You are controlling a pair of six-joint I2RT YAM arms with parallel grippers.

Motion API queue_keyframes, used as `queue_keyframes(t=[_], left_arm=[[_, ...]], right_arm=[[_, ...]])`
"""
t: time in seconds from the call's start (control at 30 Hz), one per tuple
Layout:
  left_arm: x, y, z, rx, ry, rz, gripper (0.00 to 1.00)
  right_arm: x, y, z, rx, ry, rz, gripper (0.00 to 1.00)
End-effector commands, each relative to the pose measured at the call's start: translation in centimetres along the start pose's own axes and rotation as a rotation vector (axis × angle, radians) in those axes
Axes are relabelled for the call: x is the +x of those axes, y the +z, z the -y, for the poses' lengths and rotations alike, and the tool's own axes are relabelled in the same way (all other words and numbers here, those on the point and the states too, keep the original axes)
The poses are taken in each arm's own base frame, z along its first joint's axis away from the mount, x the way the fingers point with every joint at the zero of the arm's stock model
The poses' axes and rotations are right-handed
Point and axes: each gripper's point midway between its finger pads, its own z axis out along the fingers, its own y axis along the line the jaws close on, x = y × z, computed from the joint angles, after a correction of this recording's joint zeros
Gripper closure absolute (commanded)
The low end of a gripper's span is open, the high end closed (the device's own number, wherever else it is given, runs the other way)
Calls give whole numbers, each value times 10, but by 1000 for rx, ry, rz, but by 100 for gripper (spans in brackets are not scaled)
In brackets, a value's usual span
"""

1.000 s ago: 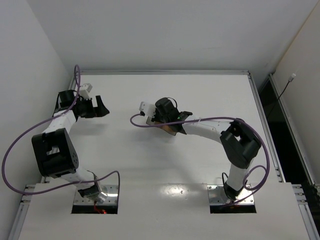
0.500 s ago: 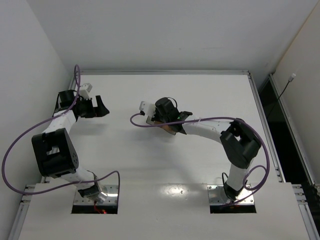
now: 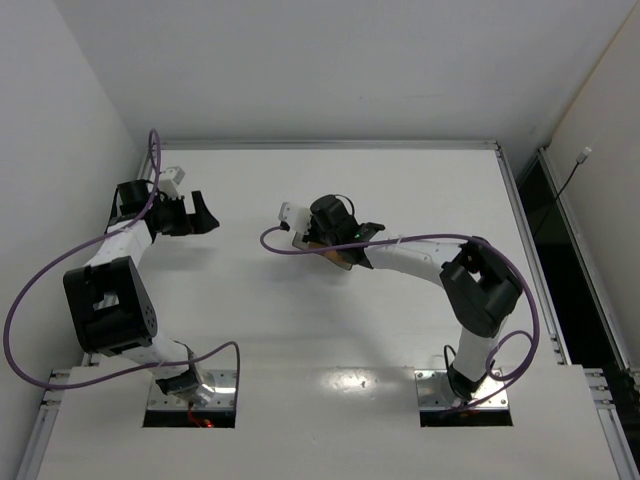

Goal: Build the wood block tower

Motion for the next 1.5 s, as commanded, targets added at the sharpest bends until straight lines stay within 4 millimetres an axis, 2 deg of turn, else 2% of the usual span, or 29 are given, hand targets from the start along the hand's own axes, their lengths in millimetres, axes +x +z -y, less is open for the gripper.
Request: queue_keyframes(t=[0.0,0.63,1.13,1.33,1.37,1.43,1.47], left_arm=[[-20,-5,1,19,42,58,0],[-21,-5,2,27,61,59,0],[-21,-1,10,37,76,49,0],[-13,2,9,-13,148,30,0],[-13,2,6,-26,148,28,0],[-16,-1,12,-21,176,46,0],[-11,1,13,-23,176,33,0]], right_arm=[[-32,-7,38,119,37,89,100],[-33,-4,38,119,47,89,100],[-30,-1,15,13,75,88,100],[-19,2,9,-70,157,82,100],[-16,1,2,-102,153,73,100],[-16,1,-2,-133,167,83,100],[-14,1,-4,-139,166,76,100]])
